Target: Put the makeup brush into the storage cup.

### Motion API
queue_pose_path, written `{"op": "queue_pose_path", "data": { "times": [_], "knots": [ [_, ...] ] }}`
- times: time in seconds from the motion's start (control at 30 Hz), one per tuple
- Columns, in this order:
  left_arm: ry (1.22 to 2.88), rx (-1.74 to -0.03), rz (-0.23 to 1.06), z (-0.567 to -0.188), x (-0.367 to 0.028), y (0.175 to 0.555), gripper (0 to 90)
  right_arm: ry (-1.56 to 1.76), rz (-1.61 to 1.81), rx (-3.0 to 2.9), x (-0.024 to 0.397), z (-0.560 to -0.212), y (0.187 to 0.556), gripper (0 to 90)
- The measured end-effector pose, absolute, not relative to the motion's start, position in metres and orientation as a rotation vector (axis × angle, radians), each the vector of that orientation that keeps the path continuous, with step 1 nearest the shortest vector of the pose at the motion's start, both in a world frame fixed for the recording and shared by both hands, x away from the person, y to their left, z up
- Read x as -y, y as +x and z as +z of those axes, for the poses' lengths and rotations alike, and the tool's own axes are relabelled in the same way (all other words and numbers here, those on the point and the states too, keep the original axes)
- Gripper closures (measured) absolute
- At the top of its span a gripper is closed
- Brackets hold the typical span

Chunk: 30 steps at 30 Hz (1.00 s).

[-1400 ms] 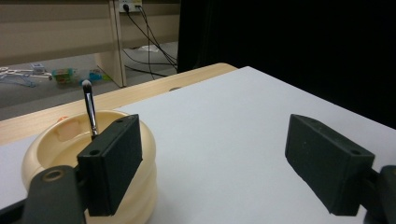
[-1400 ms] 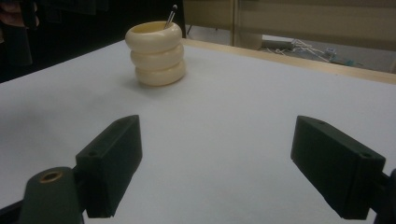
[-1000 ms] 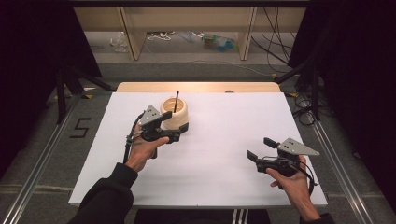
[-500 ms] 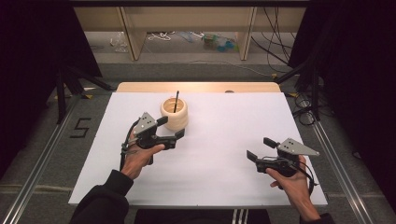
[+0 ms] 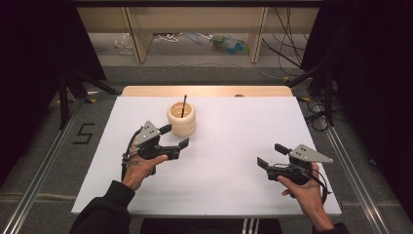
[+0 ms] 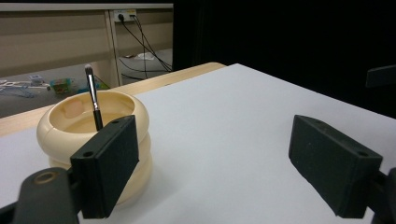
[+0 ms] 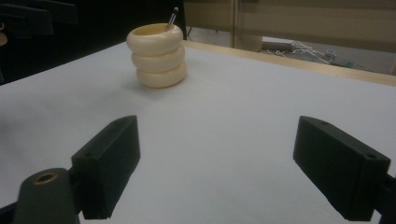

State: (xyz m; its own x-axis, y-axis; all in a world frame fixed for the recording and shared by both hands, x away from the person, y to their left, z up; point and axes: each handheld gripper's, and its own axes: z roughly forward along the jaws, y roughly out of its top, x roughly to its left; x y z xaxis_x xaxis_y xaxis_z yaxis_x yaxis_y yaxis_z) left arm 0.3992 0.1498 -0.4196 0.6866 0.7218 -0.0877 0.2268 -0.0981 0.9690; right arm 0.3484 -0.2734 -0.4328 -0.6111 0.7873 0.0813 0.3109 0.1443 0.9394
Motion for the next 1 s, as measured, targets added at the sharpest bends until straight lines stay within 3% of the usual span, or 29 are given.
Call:
{"op": "queue_pose_path", "data": {
  "times": [1.0],
  "knots": [
    [1.655, -0.787, 0.551, -0.436, -0.192, 0.374, 15.8, 1.048, 1.458, -2.019, 0.273, -0.432, 0.348, 15.6]
  ]
}}
